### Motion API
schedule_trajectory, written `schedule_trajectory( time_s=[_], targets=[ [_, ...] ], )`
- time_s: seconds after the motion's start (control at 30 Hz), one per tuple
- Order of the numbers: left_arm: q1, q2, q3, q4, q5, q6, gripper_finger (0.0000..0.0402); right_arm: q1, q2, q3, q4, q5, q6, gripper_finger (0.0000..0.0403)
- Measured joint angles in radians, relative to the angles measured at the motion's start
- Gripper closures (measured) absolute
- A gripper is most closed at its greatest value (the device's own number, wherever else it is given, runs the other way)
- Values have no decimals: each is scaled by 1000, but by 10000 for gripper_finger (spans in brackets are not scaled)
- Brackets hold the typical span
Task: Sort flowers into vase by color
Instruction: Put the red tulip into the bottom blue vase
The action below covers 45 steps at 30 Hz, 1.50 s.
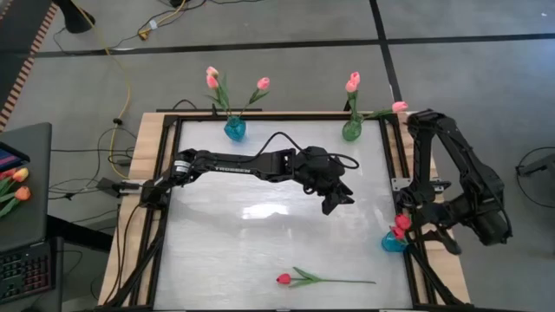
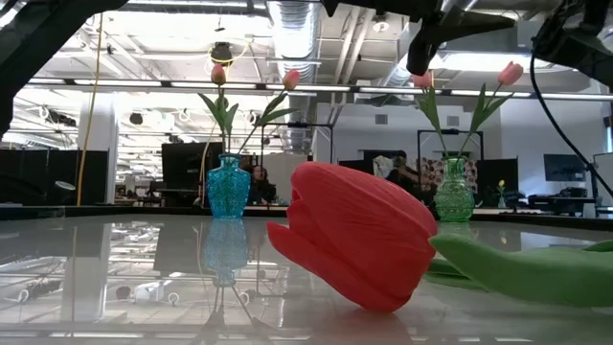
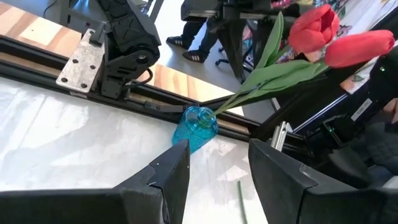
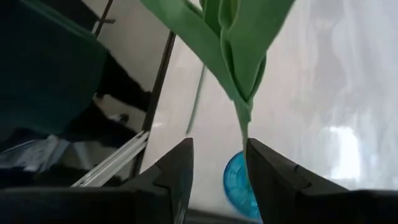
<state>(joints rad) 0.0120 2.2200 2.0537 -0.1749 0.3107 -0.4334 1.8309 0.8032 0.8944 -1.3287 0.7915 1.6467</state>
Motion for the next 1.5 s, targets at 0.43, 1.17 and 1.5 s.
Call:
schedule_trajectory(
  time_s=[0.43, 1.17, 1.5],
  targets=[
    [-37, 0, 0, -61, 24, 109, 251, 0, -124, 0, 125, -66, -4, 248],
    [-352, 51, -49, -151, -381, 140, 251, -1, -29, 0, 182, -147, 106, 251],
    [-426, 144, -51, -50, -482, 99, 251, -15, 15, 0, 196, -145, 190, 251]
  ],
)
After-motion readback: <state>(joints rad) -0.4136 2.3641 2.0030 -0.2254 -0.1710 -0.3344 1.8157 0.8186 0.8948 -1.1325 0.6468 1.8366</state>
